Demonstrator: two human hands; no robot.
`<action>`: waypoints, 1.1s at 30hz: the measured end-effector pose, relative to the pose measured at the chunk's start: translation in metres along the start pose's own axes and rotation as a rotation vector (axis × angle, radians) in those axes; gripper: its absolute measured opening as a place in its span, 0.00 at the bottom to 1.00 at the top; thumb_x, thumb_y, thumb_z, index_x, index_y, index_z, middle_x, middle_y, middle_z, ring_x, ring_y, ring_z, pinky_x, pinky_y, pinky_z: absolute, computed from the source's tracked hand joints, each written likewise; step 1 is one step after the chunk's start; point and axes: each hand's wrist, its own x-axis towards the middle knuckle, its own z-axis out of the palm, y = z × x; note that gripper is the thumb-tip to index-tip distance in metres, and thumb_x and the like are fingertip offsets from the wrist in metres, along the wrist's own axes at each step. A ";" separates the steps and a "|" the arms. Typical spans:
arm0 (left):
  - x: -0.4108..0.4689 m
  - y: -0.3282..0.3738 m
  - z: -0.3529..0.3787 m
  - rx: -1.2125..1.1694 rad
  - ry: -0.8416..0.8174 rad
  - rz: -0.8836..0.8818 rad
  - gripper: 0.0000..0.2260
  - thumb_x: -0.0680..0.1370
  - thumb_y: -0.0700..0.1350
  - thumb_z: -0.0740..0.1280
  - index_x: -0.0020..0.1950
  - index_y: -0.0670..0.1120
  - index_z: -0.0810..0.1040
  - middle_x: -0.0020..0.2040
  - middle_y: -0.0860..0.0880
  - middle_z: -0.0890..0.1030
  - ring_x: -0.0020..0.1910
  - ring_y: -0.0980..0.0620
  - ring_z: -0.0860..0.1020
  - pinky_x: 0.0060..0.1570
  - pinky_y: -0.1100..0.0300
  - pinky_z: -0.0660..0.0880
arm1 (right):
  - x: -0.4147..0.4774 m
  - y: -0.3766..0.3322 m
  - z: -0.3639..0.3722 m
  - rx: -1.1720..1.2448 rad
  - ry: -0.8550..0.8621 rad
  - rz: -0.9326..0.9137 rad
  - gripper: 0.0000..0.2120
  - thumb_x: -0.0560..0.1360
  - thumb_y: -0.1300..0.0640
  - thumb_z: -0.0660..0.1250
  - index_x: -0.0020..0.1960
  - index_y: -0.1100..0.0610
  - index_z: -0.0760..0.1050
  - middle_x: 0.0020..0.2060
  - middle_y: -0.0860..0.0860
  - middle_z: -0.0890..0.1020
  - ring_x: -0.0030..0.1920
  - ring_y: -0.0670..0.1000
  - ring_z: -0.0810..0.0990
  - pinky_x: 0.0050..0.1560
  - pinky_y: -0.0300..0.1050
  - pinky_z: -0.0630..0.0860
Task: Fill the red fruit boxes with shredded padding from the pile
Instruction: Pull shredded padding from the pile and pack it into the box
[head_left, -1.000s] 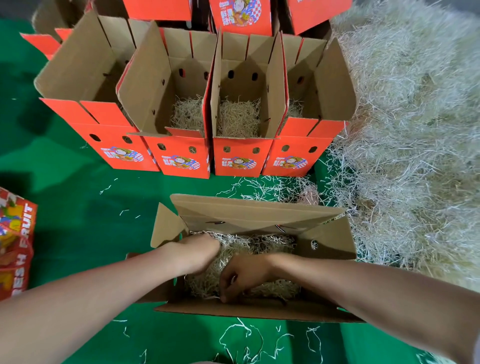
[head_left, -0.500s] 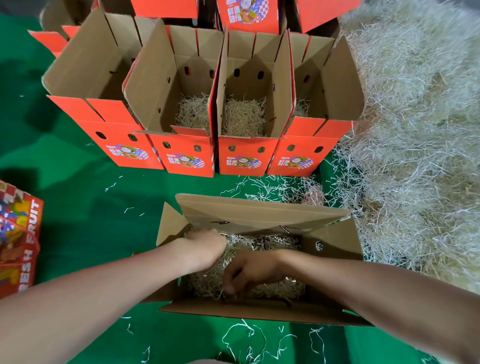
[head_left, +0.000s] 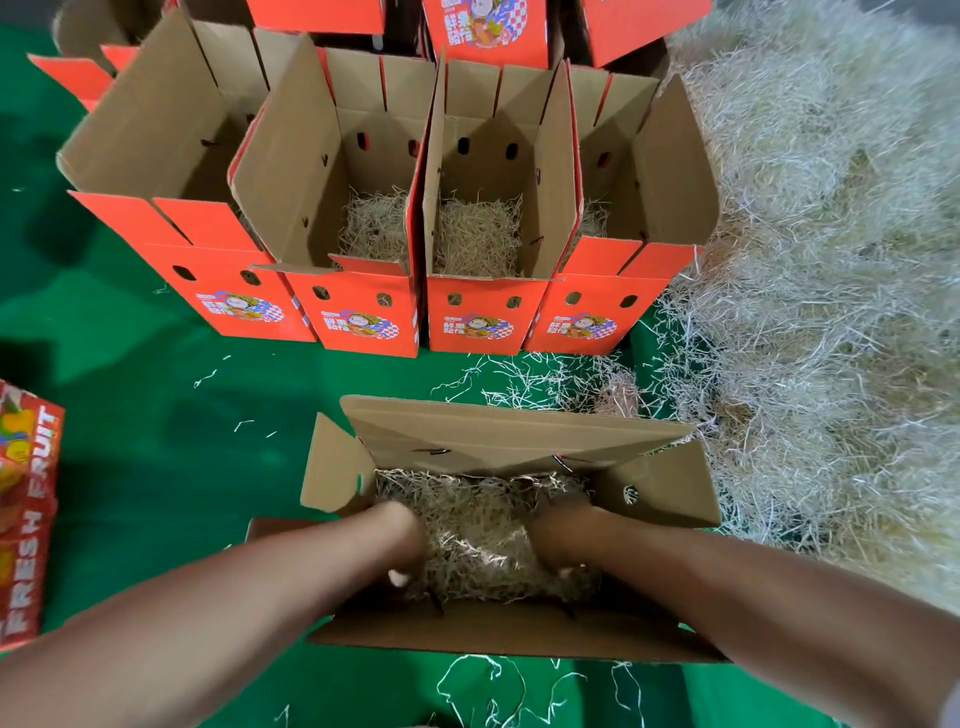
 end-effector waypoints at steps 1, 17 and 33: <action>-0.001 0.000 -0.003 -0.021 0.096 -0.018 0.14 0.79 0.36 0.59 0.62 0.34 0.72 0.62 0.36 0.74 0.60 0.40 0.75 0.54 0.50 0.73 | -0.002 0.003 -0.003 -0.002 0.022 0.010 0.25 0.74 0.60 0.64 0.70 0.61 0.64 0.66 0.60 0.71 0.63 0.59 0.72 0.57 0.52 0.72; 0.010 -0.010 0.005 -0.275 0.297 0.056 0.22 0.79 0.39 0.59 0.73 0.46 0.62 0.70 0.42 0.68 0.65 0.44 0.70 0.61 0.54 0.69 | -0.012 0.010 -0.016 0.187 -0.174 -0.202 0.31 0.77 0.64 0.60 0.76 0.52 0.52 0.74 0.55 0.58 0.71 0.57 0.62 0.67 0.53 0.65; -0.126 0.008 -0.002 -0.868 0.647 0.281 0.16 0.77 0.56 0.61 0.51 0.47 0.82 0.51 0.53 0.83 0.47 0.55 0.80 0.50 0.60 0.75 | -0.137 0.029 -0.024 0.248 1.445 0.137 0.15 0.63 0.64 0.74 0.48 0.62 0.75 0.45 0.57 0.77 0.45 0.60 0.76 0.45 0.52 0.73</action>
